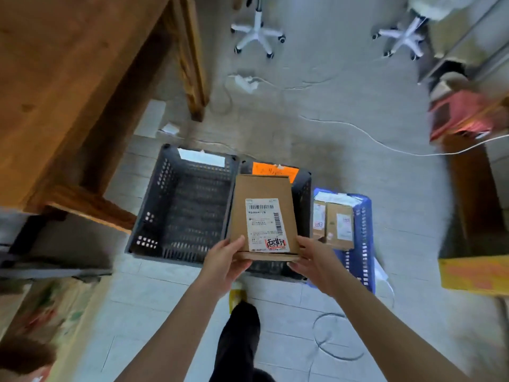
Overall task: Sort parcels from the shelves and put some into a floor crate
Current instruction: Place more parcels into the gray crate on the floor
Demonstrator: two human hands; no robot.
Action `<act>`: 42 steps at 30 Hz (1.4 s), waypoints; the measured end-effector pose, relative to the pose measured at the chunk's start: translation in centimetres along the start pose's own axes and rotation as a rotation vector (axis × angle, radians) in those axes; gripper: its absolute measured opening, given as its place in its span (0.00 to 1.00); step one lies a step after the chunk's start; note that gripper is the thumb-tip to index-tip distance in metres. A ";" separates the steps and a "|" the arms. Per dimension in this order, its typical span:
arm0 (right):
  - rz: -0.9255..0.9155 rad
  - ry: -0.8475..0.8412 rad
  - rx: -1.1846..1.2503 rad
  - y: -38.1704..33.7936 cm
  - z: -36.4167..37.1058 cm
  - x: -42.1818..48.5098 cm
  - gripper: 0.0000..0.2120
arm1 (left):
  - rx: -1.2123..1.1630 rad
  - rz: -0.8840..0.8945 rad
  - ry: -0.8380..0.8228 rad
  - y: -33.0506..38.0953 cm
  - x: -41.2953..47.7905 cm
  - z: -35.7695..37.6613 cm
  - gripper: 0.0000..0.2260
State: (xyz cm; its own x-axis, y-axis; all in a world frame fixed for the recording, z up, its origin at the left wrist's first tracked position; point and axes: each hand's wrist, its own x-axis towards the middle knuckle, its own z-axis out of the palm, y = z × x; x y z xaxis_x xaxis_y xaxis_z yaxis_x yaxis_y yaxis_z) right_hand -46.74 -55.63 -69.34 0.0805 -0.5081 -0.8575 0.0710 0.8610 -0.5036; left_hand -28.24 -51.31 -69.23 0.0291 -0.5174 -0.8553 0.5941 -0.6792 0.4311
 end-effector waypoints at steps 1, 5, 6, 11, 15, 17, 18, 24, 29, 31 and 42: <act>0.043 0.018 -0.024 0.1 -1.0 1.5 0.16 | 0.000 -0.031 0.012 0.0 1.9 0.8 0.14; 0.147 0.037 0.022 0.7 -3.9 8.0 0.10 | 0.050 -0.133 0.087 -0.3 9.9 3.5 0.19; 0.145 0.050 0.061 1.0 -4.5 9.8 0.08 | 0.061 -0.156 0.110 -0.6 12.0 4.1 0.19; 0.148 0.162 0.196 2.5 -6.8 20.4 0.06 | 0.116 -0.258 0.172 -3.2 22.8 6.4 0.15; 0.162 0.262 0.176 4.7 -9.1 32.0 0.08 | 0.068 -0.268 0.258 -7.1 34.3 7.1 0.11; 0.160 0.308 0.191 5.9 -10.2 37.8 0.12 | 0.020 -0.265 0.294 -9.2 40.0 7.2 0.09; 0.161 0.328 0.209 6.5 -10.7 40.5 0.13 | 0.002 -0.265 0.304 -10.1 42.7 7.2 0.10; 0.140 0.383 0.281 8.9 -11.3 51.7 0.15 | -0.028 -0.255 0.355 -13.4 54.1 7.0 0.14; 0.158 0.405 0.259 9.4 -11.1 55.3 0.14 | -0.062 -0.213 0.365 -13.6 57.2 7.0 0.15; 0.179 0.362 0.213 9.0 -10.9 55.2 0.17 | -0.030 -0.219 0.360 -13.5 57.5 6.8 0.15; 0.156 0.276 -0.341 1.6 -6.2 41.7 0.13 | 0.294 -0.120 0.333 -7.0 44.7 6.0 0.09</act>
State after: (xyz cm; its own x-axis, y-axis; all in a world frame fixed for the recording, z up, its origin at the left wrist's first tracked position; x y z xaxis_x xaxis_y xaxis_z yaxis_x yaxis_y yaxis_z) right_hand -49.46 -75.36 -106.59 -0.2066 -0.3878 -0.8983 -0.2560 0.9075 -0.3329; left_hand -35.92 -72.78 -108.72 0.2592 -0.2631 -0.9293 0.3567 -0.8681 0.3453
